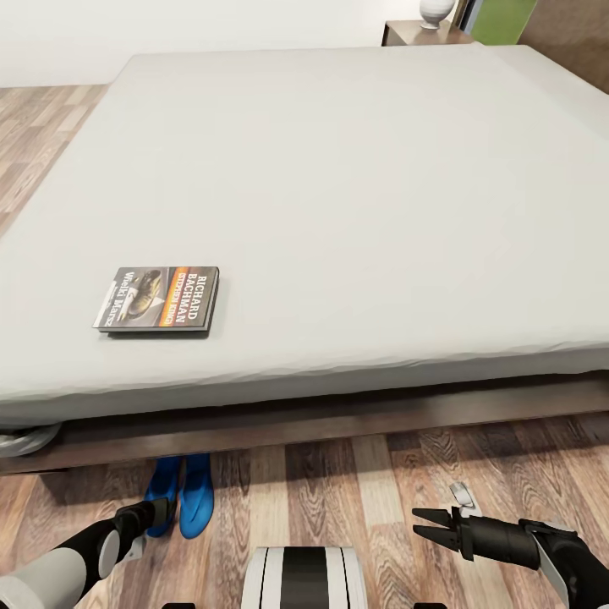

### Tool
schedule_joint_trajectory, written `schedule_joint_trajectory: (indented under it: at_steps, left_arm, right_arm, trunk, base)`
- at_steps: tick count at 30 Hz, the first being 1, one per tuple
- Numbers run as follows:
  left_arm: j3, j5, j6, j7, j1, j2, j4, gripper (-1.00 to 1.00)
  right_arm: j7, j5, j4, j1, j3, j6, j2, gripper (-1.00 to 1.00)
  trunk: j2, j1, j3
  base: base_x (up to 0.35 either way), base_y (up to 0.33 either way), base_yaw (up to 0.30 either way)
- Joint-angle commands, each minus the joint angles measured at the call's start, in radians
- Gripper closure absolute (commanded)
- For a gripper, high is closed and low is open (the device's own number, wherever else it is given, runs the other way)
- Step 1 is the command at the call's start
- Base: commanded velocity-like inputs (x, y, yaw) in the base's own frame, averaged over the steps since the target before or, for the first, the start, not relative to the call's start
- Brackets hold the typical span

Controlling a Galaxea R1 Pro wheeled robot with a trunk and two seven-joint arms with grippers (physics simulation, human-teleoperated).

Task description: In the bedroom, move the book from the bed onto either nightstand, and place the two sandals side by side next to the bed.

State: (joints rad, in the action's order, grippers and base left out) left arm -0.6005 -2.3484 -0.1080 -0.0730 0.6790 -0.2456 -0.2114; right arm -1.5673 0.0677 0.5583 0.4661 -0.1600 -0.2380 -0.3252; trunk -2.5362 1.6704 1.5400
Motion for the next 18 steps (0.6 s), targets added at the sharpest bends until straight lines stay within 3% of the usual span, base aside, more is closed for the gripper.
schedule_joint_trajectory:
  at_steps: [1, 18]
  left_arm:
    - [0.002, -0.008, -0.007, -0.004, -0.001, -0.001, -0.003, -1.0]
    - [0.002, -0.008, -0.007, -0.007, -0.001, 0.0, -0.003, -1.0]
  right_arm:
    - [-0.003, 0.001, 0.0, 0.0, 0.0, -0.011, 0.0, -1.0]
    - [-0.003, 0.001, 0.0, 0.0, 0.0, -0.011, 0.0, -1.0]
  trunk:
    - [0.0, 0.0, 0.001]
    - [0.0, 0.0, 0.001]
  base:
    - [0.0, 0.0, 0.0]
    - [0.0, 0.0, 0.0]
